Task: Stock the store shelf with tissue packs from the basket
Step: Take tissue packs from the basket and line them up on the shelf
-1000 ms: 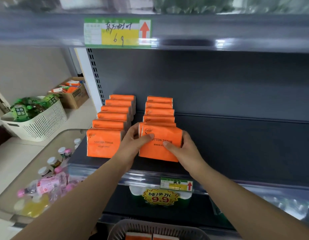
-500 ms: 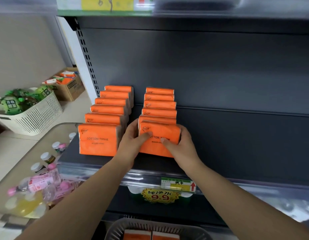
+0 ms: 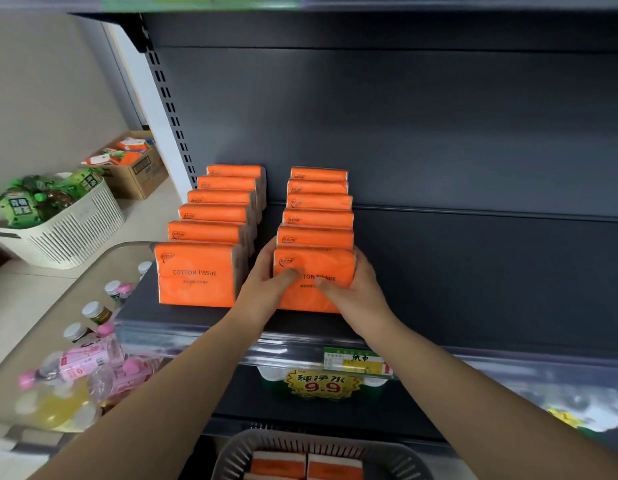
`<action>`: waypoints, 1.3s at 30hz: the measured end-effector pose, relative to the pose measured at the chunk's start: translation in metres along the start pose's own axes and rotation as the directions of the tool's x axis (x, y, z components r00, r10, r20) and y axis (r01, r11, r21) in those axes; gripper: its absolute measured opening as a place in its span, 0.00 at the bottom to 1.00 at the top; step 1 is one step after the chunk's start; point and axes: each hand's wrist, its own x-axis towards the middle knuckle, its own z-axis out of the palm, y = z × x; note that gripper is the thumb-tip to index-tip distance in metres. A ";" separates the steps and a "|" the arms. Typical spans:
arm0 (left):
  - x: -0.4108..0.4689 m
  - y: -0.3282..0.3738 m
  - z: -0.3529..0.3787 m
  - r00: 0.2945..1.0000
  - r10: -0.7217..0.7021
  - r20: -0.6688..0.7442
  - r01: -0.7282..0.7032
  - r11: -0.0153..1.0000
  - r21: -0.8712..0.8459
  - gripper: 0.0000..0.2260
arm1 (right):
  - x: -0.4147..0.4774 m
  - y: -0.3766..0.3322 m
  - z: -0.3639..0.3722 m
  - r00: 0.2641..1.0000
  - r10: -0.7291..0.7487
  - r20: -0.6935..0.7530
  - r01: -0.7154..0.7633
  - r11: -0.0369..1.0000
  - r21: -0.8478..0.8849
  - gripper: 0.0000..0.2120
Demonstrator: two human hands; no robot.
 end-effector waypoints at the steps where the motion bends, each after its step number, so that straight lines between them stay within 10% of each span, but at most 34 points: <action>1: 0.000 0.000 0.000 1.000 -0.006 -0.002 0.006 1.000 0.005 0.30 | 0.000 0.000 0.000 1.000 0.000 0.002 0.000 1.000 -0.001 0.27; 19: -0.012 0.049 0.010 0.985 0.149 -0.090 -0.105 0.920 0.377 0.25 | -0.013 -0.038 -0.027 0.982 -0.186 0.003 0.185 0.970 -0.157 0.28; 39: -0.094 0.086 0.031 0.941 0.311 0.133 -0.176 0.113 0.978 0.35 | -0.079 -0.079 -0.051 0.946 -0.270 0.180 0.295 0.486 -0.822 0.37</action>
